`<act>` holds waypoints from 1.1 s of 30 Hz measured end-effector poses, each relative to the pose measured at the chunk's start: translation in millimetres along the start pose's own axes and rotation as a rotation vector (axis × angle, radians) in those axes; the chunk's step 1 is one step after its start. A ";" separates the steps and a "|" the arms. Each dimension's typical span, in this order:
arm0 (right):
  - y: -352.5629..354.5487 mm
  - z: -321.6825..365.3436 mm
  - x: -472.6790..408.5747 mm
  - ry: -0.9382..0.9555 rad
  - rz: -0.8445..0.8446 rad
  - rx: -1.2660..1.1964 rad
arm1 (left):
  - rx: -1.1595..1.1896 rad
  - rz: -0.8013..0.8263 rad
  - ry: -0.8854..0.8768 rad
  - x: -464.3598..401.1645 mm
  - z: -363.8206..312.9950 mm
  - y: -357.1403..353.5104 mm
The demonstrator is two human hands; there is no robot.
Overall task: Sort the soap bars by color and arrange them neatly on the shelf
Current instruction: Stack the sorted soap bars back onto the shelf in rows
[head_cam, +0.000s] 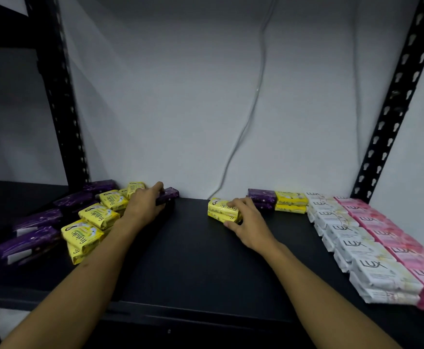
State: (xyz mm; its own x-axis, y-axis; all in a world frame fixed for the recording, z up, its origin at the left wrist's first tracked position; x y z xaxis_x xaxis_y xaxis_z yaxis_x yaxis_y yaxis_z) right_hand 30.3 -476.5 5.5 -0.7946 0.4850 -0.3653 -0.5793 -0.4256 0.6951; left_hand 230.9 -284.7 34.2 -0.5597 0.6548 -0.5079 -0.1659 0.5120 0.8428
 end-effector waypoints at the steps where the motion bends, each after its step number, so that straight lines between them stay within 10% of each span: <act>1: 6.9 -5.4 5.0 -0.014 -0.007 0.008 | -0.006 -0.001 0.002 1.3 -2.1 0.7; 14: 54.2 -38.4 44.3 -0.209 -0.089 0.140 | 0.409 0.133 -0.289 63.4 -125.3 -10.1; 33: 80.3 -44.3 65.4 -0.329 -0.206 0.300 | 0.515 0.065 -0.009 60.6 -98.1 -5.2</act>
State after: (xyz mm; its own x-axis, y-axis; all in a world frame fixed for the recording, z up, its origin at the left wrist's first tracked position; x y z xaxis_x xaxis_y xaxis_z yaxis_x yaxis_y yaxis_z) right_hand -76.3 -512.8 9.9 -0.5415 0.7724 -0.3320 -0.6020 -0.0805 0.7944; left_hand 118.2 -302.2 16.5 -0.5481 0.6980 -0.4609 0.2918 0.6759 0.6767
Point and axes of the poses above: each hand's wrist, its own x-axis away from the middle knuckle, its own y-axis out of the back of the hand, z = x × y, the point moved 10 cm from there along -x, towards the middle knuckle, and after that the axes turned 8 degrees about -y, right-handed, at the moved point
